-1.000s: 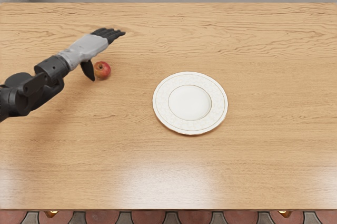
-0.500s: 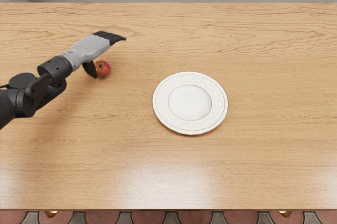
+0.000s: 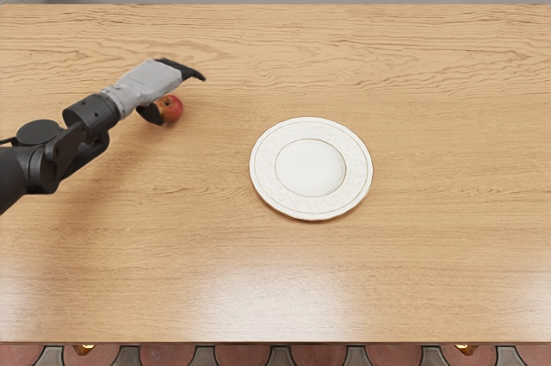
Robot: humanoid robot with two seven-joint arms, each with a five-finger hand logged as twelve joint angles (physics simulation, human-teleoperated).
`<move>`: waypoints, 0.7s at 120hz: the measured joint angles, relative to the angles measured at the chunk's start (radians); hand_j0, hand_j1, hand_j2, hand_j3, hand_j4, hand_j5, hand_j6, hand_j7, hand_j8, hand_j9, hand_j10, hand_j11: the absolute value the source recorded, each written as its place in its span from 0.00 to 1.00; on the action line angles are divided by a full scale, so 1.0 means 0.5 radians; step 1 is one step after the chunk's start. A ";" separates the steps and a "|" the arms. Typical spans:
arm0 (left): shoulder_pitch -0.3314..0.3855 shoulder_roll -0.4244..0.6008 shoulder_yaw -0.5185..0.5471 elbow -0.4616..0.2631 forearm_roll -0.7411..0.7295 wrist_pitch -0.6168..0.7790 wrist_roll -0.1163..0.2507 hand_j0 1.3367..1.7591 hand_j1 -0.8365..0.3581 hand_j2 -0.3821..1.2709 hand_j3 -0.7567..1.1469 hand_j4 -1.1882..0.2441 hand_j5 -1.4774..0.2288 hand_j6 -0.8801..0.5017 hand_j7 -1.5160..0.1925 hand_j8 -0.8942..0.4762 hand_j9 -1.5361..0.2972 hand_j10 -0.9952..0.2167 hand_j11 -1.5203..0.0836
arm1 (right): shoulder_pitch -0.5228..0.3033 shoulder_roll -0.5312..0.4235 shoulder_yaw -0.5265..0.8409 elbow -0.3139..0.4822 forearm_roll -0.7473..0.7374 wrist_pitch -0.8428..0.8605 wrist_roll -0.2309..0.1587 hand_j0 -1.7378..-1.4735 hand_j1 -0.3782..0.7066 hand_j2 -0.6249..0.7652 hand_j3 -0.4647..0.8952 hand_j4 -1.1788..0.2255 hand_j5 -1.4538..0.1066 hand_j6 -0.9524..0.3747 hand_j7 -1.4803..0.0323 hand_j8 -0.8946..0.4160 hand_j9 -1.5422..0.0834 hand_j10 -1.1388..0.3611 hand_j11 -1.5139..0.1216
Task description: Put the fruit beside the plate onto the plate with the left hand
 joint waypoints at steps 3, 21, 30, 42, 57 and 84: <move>0.000 0.000 0.004 0.000 0.000 0.000 0.000 0.76 0.71 0.28 0.40 0.62 0.64 0.42 0.66 0.44 0.63 0.58 0.71 | 0.000 0.000 0.000 0.000 0.000 0.000 0.000 0.30 0.03 0.45 0.34 0.84 0.93 0.72 0.98 0.69 0.95 0.76 0.93; 0.000 0.000 0.025 0.000 0.001 0.000 0.000 0.76 0.67 0.29 0.40 0.60 0.61 0.39 0.63 0.41 0.60 0.55 0.68 | 0.000 0.000 0.000 0.000 0.000 0.000 0.000 0.30 0.03 0.45 0.34 0.84 0.93 0.72 0.98 0.69 0.95 0.76 0.93; 0.000 0.000 0.038 0.000 0.002 0.000 0.000 0.76 0.65 0.29 0.40 0.58 0.59 0.38 0.62 0.39 0.59 0.53 0.66 | 0.000 0.000 0.000 0.000 0.000 0.000 0.000 0.30 0.03 0.45 0.34 0.84 0.93 0.72 0.98 0.69 0.95 0.76 0.93; 0.000 0.000 0.064 0.000 0.004 -0.002 0.000 0.76 0.63 0.29 0.40 0.57 0.58 0.36 0.60 0.38 0.57 0.51 0.64 | 0.000 0.000 0.000 0.000 0.000 0.000 0.000 0.30 0.03 0.45 0.34 0.84 0.93 0.72 0.98 0.69 0.95 0.76 0.93; 0.000 0.000 0.107 0.000 0.004 -0.002 0.001 0.76 0.60 0.29 0.40 0.55 0.56 0.34 0.58 0.36 0.55 0.49 0.62 | 0.000 0.000 0.000 0.000 0.000 0.000 0.000 0.30 0.03 0.45 0.34 0.84 0.93 0.72 0.98 0.69 0.95 0.76 0.93; 0.000 0.002 0.158 0.000 0.004 -0.003 0.001 0.76 0.55 0.30 0.40 0.52 0.51 0.31 0.54 0.33 0.51 0.45 0.58 | 0.000 0.000 0.000 0.000 0.000 0.000 0.000 0.30 0.03 0.45 0.34 0.84 0.93 0.72 0.98 0.69 0.95 0.76 0.93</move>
